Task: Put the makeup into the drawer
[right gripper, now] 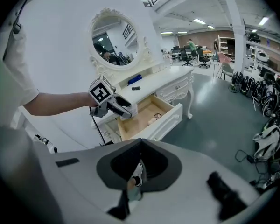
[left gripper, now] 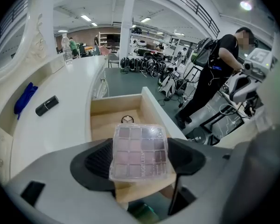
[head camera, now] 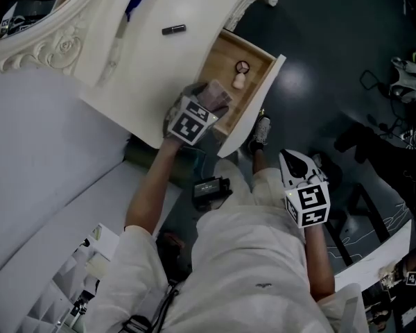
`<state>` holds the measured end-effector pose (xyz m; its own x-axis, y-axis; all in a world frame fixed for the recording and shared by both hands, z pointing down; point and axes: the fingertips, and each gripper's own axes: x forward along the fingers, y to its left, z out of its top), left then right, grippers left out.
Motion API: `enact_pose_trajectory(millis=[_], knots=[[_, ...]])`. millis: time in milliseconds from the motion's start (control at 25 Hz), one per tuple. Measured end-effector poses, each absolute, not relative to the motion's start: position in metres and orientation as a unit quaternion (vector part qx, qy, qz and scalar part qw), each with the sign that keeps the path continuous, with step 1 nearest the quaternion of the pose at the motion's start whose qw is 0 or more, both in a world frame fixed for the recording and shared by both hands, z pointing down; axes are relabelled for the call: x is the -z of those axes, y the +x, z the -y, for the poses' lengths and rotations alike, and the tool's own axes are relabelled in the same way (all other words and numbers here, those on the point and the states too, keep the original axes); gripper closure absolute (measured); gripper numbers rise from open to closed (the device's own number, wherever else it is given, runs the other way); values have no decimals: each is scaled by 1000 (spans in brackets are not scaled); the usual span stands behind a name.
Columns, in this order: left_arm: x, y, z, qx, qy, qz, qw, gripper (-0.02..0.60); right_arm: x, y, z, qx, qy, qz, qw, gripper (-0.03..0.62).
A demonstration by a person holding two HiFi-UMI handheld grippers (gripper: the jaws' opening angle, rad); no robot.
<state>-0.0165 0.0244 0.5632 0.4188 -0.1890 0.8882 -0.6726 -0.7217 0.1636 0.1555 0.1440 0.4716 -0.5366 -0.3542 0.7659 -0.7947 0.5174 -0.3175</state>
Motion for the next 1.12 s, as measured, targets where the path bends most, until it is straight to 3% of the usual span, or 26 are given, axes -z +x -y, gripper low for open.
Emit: enact_pose_trajectory(millis=[560,1120], knots=[[-672,5,-46,-503,773,266,280,207,-509,165,-166,-352,310,803,367,582],[-703,11,-46,-552,753,246,261,207,-515,178,-174,-355,315,795,378,580]])
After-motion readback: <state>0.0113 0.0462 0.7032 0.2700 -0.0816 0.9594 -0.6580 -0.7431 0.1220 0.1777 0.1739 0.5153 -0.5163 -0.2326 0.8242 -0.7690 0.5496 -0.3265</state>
